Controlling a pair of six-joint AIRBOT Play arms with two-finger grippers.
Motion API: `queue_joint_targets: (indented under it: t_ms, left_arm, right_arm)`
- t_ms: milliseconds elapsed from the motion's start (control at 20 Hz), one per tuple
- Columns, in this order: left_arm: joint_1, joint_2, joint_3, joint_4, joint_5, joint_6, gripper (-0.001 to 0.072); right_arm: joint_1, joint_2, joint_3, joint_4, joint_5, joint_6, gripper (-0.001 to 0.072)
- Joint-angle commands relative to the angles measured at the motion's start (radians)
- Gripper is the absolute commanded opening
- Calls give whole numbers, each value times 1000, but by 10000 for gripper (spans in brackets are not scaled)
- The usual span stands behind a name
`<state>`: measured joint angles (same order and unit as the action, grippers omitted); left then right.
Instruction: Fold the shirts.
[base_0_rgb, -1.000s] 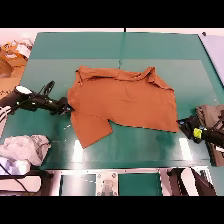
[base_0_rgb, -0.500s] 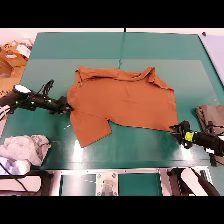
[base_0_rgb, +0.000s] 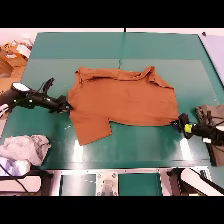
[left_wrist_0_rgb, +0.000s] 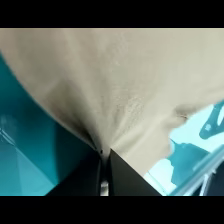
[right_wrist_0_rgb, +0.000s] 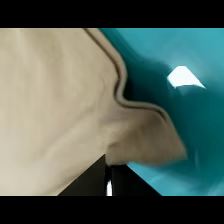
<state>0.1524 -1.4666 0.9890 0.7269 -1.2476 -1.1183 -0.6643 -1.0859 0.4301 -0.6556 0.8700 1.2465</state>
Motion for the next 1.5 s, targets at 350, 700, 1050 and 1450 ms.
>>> queue_joint_targets:
  t_ms: [350,700,1050,1450]
  left_arm:
    - [1,567,407,14,-117,-127,24]
    - [1,761,980,77,-48,-138,25]
    - [1,727,887,148,-51,-145,26]
    - [-2,368,375,-75,140,14,26]
  right_arm:
    - [5,394,880,53,320,54,13]
    - [5,482,1294,1,211,116,14]
    - [6,426,1155,-53,211,144,14]
    - [195,32,720,12,-11,-56,14]
